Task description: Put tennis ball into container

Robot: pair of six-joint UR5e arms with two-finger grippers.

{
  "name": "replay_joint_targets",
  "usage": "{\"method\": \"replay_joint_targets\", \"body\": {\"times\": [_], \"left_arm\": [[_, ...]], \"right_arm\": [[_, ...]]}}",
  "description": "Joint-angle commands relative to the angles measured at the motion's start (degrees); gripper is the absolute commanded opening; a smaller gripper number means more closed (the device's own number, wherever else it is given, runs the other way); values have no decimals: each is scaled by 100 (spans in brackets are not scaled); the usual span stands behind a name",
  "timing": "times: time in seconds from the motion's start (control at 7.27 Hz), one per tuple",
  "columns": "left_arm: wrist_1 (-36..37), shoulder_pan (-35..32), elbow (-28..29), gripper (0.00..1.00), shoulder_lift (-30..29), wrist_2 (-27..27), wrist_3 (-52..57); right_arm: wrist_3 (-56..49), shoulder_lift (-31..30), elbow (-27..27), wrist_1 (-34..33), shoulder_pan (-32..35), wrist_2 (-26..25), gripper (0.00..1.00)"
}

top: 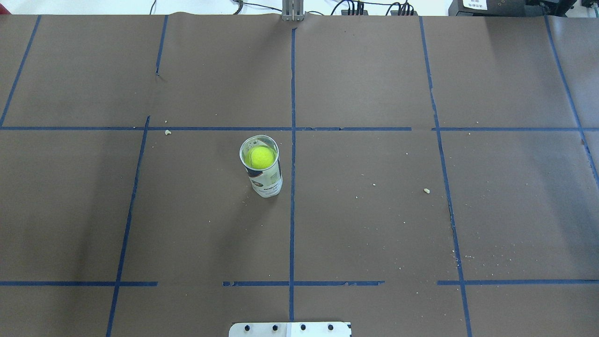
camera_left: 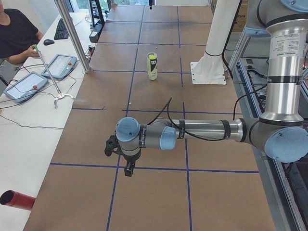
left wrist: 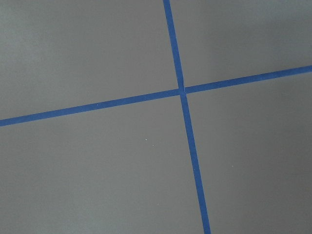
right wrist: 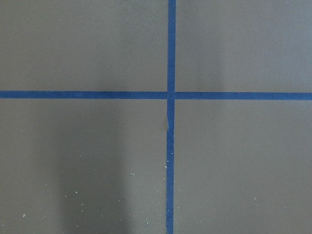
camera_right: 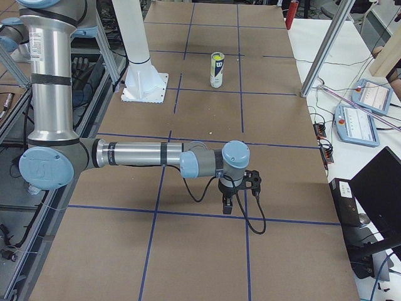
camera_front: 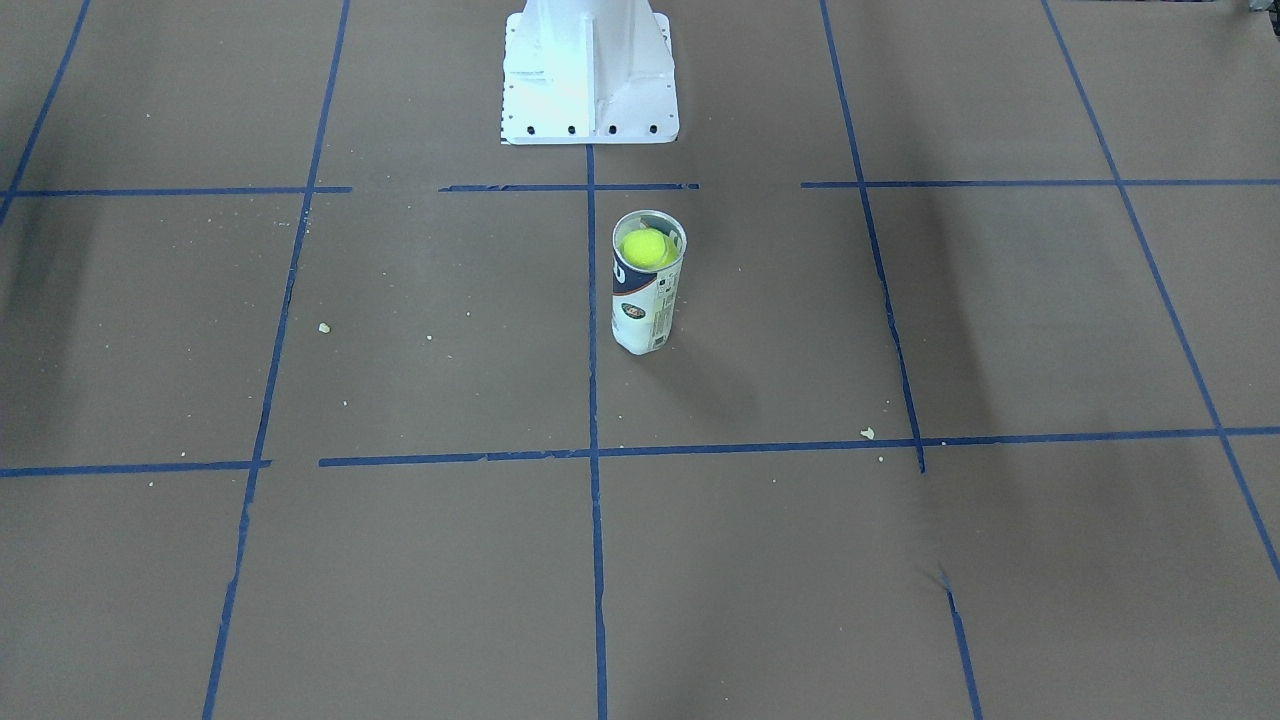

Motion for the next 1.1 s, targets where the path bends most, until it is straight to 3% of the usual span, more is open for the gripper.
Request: {"method": "replay_joint_targets", "body": {"times": [0.0, 0.96], "left_arm": [[201, -35, -108, 100, 6, 2, 3], [298, -26, -38, 100, 15, 2, 3]], "right_arm": [[0, 0, 0, 0, -9, 0, 100], [0, 0, 0, 0, 0, 0, 100]]}}
